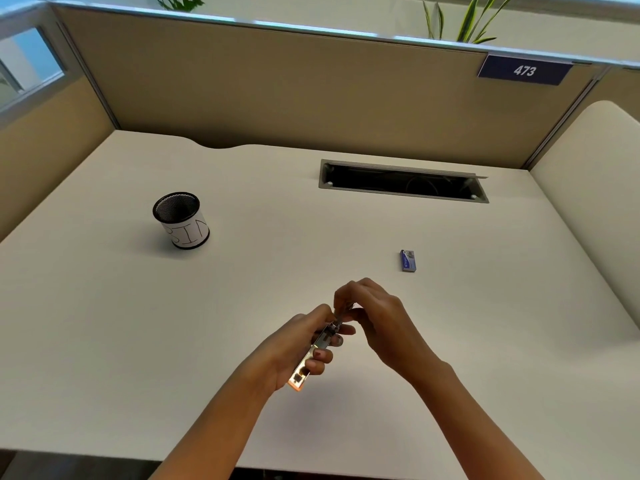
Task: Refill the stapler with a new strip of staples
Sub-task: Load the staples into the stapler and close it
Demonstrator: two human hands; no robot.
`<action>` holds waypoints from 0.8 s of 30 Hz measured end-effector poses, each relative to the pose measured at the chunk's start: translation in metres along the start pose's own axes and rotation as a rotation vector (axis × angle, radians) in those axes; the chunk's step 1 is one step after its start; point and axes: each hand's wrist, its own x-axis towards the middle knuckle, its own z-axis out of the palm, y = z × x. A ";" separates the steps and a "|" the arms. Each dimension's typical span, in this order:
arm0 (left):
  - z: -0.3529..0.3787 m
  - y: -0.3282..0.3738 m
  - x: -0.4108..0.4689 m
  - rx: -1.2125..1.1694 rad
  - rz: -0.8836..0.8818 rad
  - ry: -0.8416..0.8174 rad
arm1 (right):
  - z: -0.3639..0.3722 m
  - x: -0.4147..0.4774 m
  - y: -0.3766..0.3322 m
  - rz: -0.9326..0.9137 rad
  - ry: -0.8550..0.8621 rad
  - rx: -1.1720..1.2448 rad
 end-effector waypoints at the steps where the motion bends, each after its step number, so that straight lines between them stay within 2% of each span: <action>1: 0.001 0.000 0.000 0.000 -0.002 -0.002 | 0.000 0.000 0.001 0.000 -0.011 0.004; 8: 0.003 0.000 0.000 0.010 -0.005 0.029 | 0.002 -0.006 0.004 -0.029 0.001 -0.057; 16: 0.005 0.001 -0.003 -0.049 -0.039 0.048 | 0.007 -0.016 0.009 -0.020 0.170 -0.161; 20: 0.006 0.000 -0.004 -0.009 -0.048 0.081 | 0.013 -0.024 0.006 -0.051 0.113 -0.226; 24: 0.007 -0.003 -0.004 -0.006 -0.080 0.104 | 0.010 -0.026 0.013 0.014 0.135 -0.254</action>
